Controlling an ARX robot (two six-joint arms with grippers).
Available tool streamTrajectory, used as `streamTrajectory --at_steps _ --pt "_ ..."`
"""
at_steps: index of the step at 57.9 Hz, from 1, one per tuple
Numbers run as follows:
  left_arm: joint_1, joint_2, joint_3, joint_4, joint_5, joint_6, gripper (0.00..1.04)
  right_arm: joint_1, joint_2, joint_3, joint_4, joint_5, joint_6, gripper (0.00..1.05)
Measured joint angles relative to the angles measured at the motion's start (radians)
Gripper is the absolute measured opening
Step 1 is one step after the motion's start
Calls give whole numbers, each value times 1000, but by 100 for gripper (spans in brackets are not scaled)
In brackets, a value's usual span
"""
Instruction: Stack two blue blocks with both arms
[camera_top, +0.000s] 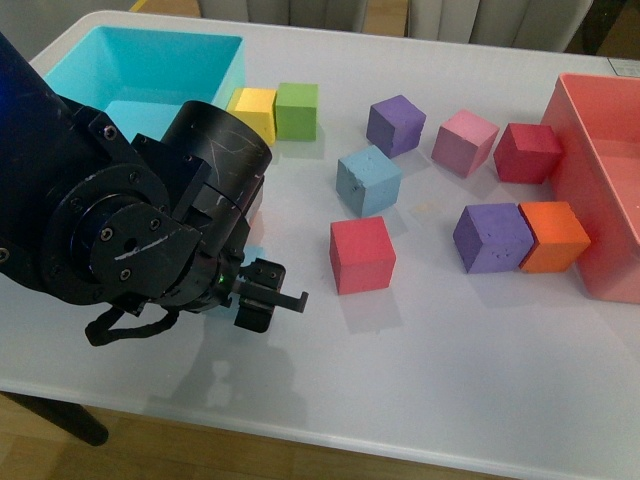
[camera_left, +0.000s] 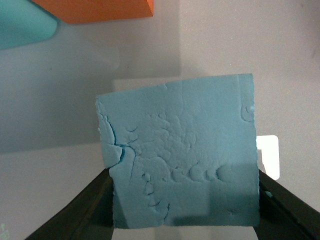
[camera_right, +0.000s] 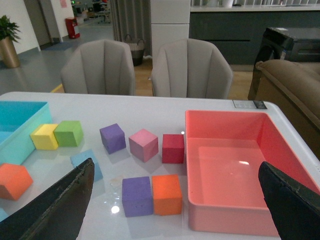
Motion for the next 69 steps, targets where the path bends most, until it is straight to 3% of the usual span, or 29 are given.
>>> streamTrajectory --at_steps 29,45,69 --pt "-57 -242 4 -159 7 10 42 0 0 0 0 0 0 96" --pt "-106 -202 246 -241 32 59 41 0 0 0 0 0 0 96" --pt "-118 86 651 -390 58 124 41 0 0 0 0 0 0 96"
